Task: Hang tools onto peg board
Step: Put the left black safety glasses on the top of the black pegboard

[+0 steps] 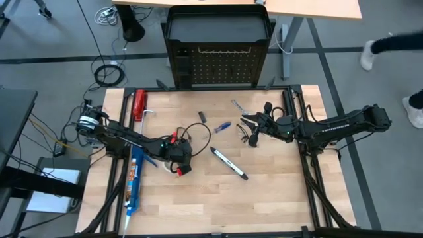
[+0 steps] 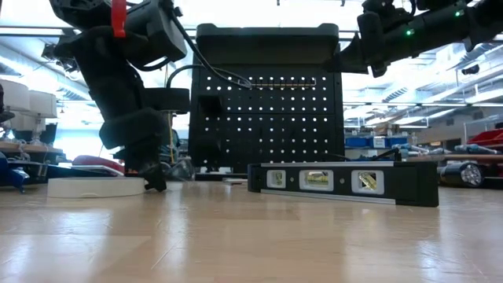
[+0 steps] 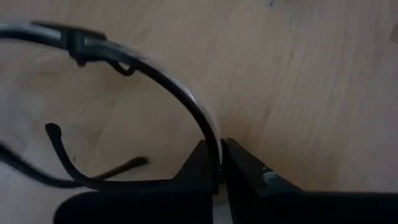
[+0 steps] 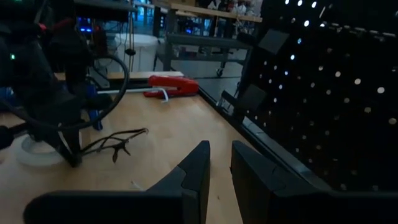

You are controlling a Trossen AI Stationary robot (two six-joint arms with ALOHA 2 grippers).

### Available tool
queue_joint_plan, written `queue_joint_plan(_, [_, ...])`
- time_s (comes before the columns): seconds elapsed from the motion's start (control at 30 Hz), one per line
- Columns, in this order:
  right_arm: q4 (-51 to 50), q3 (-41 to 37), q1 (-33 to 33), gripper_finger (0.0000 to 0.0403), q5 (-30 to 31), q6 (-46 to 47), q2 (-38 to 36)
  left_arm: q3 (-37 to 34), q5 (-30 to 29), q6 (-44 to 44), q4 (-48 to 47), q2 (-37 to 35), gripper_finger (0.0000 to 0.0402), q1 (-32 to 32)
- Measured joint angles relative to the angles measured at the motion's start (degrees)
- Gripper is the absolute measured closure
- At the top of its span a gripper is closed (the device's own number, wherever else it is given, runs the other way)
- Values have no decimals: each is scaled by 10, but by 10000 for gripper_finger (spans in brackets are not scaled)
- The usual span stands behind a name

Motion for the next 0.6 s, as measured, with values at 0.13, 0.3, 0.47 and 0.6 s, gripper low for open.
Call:
queue_joint_plan(0.13, [0,0,0,333,0,0,2,13,2,-3,-25,0,389,0])
queue_joint_plan(0.3, [1,0,0,336,0,0,2,62,-4,4,-93,0,389,2])
queue_joint_plan(0.47, [-3,0,0,337,0,-1,2,115,-16,45,-131,-14,389,6])
queue_joint_plan(0.6, [-5,0,0,335,0,1,2,144,-13,108,-126,-55,389,12])
